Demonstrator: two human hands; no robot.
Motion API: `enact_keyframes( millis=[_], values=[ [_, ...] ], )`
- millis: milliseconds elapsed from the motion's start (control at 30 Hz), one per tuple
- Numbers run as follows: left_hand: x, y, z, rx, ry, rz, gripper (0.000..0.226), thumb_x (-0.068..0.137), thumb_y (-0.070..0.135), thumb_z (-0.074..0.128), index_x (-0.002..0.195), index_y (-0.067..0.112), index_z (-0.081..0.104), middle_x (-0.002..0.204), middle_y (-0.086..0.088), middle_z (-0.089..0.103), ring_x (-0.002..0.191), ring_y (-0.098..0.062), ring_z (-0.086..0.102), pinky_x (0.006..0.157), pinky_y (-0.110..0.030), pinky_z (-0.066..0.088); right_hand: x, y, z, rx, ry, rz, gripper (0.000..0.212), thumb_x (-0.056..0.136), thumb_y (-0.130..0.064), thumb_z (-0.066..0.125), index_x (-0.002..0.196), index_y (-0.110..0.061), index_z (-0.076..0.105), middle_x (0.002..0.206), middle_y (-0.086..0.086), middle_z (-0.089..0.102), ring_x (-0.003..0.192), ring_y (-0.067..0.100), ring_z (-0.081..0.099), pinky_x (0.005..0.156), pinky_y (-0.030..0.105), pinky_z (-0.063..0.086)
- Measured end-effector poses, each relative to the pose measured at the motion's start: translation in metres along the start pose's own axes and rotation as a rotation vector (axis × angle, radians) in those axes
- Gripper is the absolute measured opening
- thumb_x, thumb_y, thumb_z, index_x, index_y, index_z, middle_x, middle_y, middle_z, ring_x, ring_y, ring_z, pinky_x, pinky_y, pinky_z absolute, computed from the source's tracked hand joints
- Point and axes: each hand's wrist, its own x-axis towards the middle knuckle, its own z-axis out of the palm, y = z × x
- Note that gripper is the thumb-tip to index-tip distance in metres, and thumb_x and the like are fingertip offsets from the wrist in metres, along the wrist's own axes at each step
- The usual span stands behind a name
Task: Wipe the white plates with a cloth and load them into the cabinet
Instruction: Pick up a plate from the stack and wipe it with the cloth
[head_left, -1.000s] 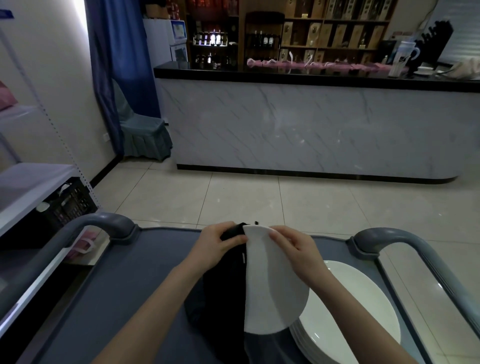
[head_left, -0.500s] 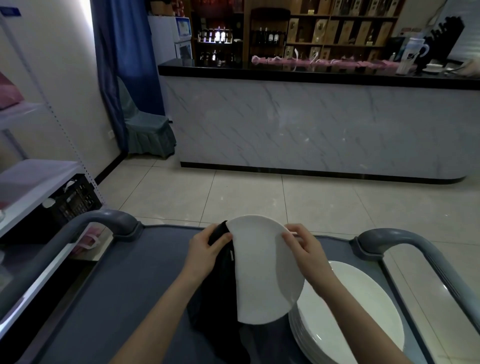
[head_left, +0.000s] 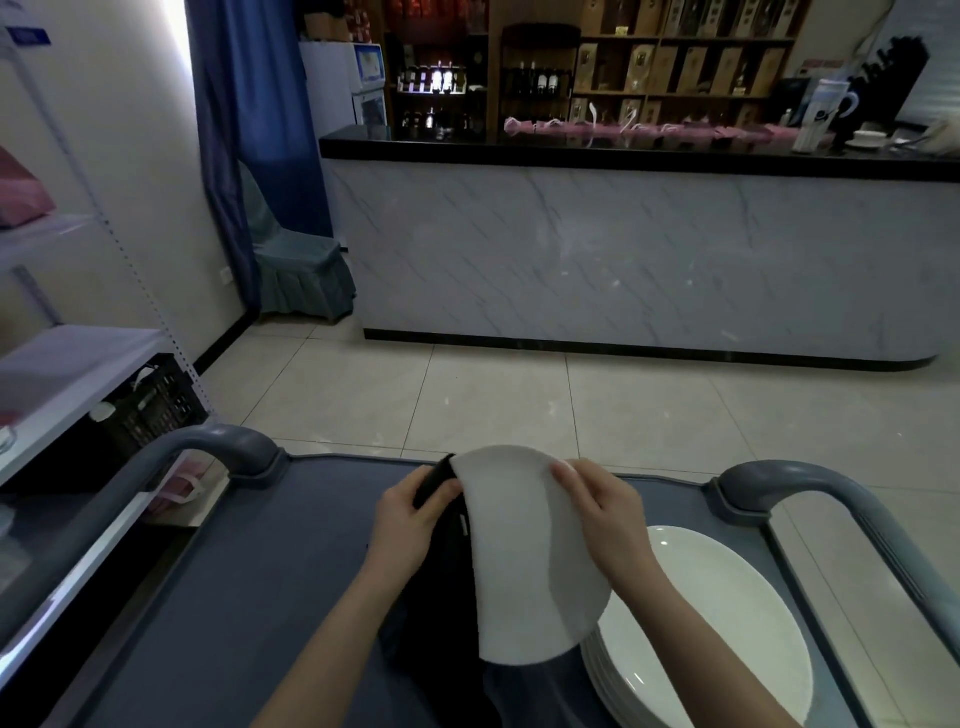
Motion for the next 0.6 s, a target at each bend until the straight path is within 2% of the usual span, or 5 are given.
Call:
enact_keyframes(
  millis=[67, 133, 267, 433, 600],
  values=[
    [-0.005, -0.004, -0.001, -0.108, 0.072, -0.075, 0.014, 0.092, 0.015, 0.065, 0.079, 0.017, 0.067, 0.070, 0.005, 0.070, 0.067, -0.006, 0.060, 0.060, -0.017, 0.047, -0.004, 0.005, 0.002, 0.066, 0.113, 0.058, 0.032, 0.098, -0.033, 0.056, 0.067, -0.024, 0.060, 0.061, -0.010, 0.052, 0.059, 0.002, 0.043, 0.056, 0.015, 0.034],
    [-0.003, -0.003, -0.005, -0.086, 0.049, -0.073, 0.010, 0.092, 0.014, 0.065, 0.083, 0.012, 0.068, 0.072, 0.004, 0.071, 0.068, -0.006, 0.061, 0.062, -0.021, 0.049, -0.004, 0.006, 0.002, 0.051, 0.109, 0.045, 0.030, 0.098, -0.032, 0.055, 0.069, -0.031, 0.061, 0.063, -0.015, 0.056, 0.060, 0.000, 0.047, 0.056, 0.012, 0.035],
    [0.013, 0.014, -0.011, 0.108, -0.137, 0.046, 0.010, 0.090, 0.017, 0.070, 0.085, 0.009, 0.068, 0.072, 0.000, 0.066, 0.067, -0.007, 0.056, 0.065, -0.030, 0.046, 0.006, -0.007, -0.008, -0.071, -0.087, -0.115, 0.033, 0.099, -0.032, 0.055, 0.068, -0.044, 0.058, 0.063, -0.020, 0.055, 0.061, -0.003, 0.048, 0.057, 0.012, 0.035],
    [0.022, 0.033, 0.000, 0.288, -0.403, 0.136, 0.020, 0.087, 0.025, 0.073, 0.070, 0.022, 0.062, 0.063, 0.013, 0.054, 0.061, 0.002, 0.047, 0.058, -0.016, 0.036, 0.014, -0.016, 0.000, -0.236, -0.323, -0.229, 0.025, 0.098, -0.037, 0.055, 0.077, -0.024, 0.063, 0.070, -0.007, 0.059, 0.065, 0.001, 0.050, 0.061, 0.018, 0.036],
    [0.015, 0.017, -0.004, 0.132, -0.124, 0.028, 0.013, 0.086, 0.023, 0.073, 0.082, 0.011, 0.068, 0.072, -0.006, 0.065, 0.067, -0.007, 0.054, 0.064, -0.028, 0.045, 0.003, -0.011, -0.001, -0.080, -0.072, -0.114, 0.027, 0.097, -0.033, 0.057, 0.071, -0.032, 0.063, 0.066, -0.013, 0.060, 0.063, 0.000, 0.049, 0.059, 0.014, 0.036]
  ],
)
